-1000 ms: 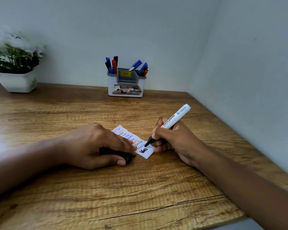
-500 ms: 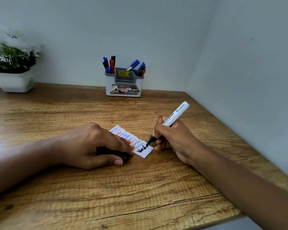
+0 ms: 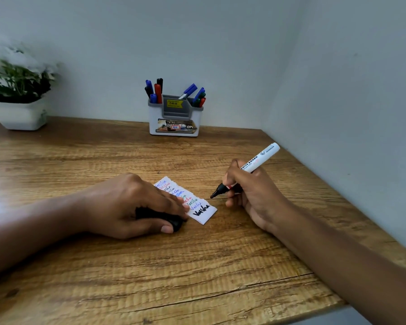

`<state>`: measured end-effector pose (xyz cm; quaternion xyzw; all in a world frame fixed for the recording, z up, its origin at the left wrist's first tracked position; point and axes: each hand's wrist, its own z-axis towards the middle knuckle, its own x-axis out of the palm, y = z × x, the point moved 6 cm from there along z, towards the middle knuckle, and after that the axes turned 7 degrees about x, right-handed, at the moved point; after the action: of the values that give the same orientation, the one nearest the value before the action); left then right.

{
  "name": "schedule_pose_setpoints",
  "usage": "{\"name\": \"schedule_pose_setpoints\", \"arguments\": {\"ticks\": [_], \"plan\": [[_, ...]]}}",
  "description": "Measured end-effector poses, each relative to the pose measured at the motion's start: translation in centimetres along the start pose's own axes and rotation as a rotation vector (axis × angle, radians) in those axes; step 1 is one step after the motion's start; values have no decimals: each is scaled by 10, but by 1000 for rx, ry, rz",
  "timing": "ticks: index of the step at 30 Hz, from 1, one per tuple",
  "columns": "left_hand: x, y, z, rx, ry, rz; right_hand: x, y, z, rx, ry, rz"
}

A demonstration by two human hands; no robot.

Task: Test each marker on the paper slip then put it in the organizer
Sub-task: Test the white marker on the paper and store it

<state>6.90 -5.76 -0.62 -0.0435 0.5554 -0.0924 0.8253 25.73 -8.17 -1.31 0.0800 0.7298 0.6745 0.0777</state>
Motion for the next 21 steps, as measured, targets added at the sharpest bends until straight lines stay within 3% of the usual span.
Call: {"name": "schedule_pose_setpoints", "arguments": {"ticks": [4, 9, 14, 18, 21], "plan": [[-2, 2, -1, -31, -49, -35, -2, 4, 2, -24, 5, 104], [-15, 10, -4, -174, -242, -103, -7, 14, 3, -68, 43, 247], [-22, 31, -15, -437, -466, -261, 8, 33, 6, -124, 184, 153], [-25, 40, -19, -506, -589, -439, 30, 66, 15, -174, 288, 143], [-27, 44, -20, -536, -670, -573, 43, 88, 23, -231, 276, 147]]}}
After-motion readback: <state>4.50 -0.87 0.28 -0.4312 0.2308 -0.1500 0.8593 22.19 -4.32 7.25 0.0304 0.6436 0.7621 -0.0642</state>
